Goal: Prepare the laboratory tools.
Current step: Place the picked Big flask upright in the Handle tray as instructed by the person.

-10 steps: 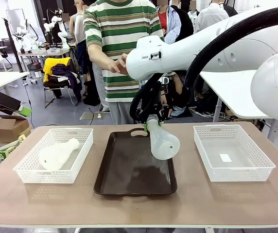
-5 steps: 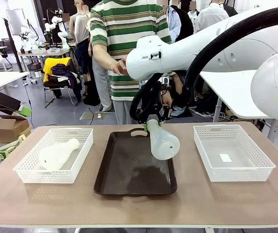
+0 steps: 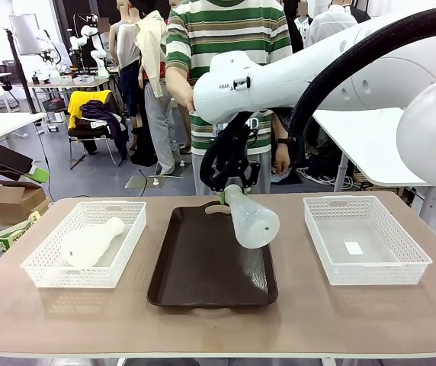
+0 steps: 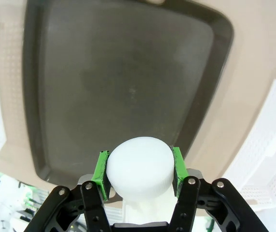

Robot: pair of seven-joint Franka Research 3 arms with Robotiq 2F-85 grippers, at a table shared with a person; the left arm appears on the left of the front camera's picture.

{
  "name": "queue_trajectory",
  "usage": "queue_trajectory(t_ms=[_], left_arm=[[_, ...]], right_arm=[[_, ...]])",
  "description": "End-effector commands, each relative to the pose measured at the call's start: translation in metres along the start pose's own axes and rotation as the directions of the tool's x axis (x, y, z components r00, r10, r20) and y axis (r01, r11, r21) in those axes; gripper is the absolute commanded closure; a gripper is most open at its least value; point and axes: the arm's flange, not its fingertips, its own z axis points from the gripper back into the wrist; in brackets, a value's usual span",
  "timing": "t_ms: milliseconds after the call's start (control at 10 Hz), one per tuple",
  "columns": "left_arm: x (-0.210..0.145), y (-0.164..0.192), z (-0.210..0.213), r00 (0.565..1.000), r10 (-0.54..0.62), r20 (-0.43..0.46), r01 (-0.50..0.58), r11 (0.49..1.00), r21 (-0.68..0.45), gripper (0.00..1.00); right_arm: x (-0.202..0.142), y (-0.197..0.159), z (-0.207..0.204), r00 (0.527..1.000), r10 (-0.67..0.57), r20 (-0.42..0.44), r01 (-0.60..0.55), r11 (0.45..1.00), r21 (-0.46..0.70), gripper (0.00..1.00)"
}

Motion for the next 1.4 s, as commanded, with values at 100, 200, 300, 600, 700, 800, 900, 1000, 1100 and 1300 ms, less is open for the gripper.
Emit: queue_trajectory(t_ms=[100, 200, 300, 600, 700, 800, 900, 1000, 1100, 1300], left_arm=[[-0.002, 0.004, 0.001, 1.0, -0.016, -0.007, 0.016, 1.0, -0.002, 0.0], [-0.002, 0.004, 0.001, 1.0, -0.016, -0.007, 0.016, 1.0, -0.002, 0.0], [-0.002, 0.004, 0.001, 1.0, -0.016, -0.007, 0.016, 1.0, -0.002, 0.0], [-0.002, 0.004, 0.001, 1.0, -0.016, -0.007, 0.016, 1.0, -0.002, 0.0], [-0.002, 0.004, 0.001, 1.0, -0.016, -0.007, 0.016, 1.0, -0.002, 0.0], [-0.002, 0.004, 0.001, 1.0, -0.016, -0.007, 0.016, 1.0, -0.002, 0.0], [-0.002, 0.004, 0.001, 1.0, -0.016, -0.007, 0.016, 1.0, -0.002, 0.0], [-0.002, 0.004, 0.001, 1.0, -0.016, -0.007, 0.016, 1.0, -0.002, 0.0], [-0.002, 0.004, 0.001, 1.0, -0.016, -0.007, 0.016, 1.0, -0.002, 0.0], [-0.002, 0.004, 0.001, 1.0, -0.016, -0.007, 0.016, 1.0, -0.002, 0.0]], right_arm=[[-0.016, 0.013, 0.015, 0.932, 0.322, 0.165, -0.348, 0.923, 0.164, 1.0], [-0.016, 0.015, 0.016, 0.898, 0.387, 0.21, -0.427, 0.88, 0.206, 1.0], [-0.017, 0.018, 0.018, 0.84, 0.468, 0.273, -0.528, 0.821, 0.216, 1.0], [-0.011, 0.018, 0.014, 0.718, 0.596, 0.36, -0.69, 0.677, 0.254, 1.0], [-0.01, 0.017, 0.013, 0.665, 0.625, 0.41, -0.74, 0.628, 0.242, 1.0], [-0.01, 0.015, 0.013, 0.613, 0.643, 0.46, -0.782, 0.578, 0.234, 1.0], [-0.01, 0.012, 0.012, 0.579, 0.646, 0.498, -0.807, 0.543, 0.233, 1.0], [-0.01, 0.009, 0.013, 0.548, 0.645, 0.532, -0.827, 0.512, 0.231, 1.0], [-0.011, 0.007, 0.014, 0.517, 0.645, 0.563, -0.847, 0.478, 0.231, 1.0], [-0.012, 0.003, 0.015, 0.496, 0.649, 0.577, -0.858, 0.468, 0.211, 1.0]])
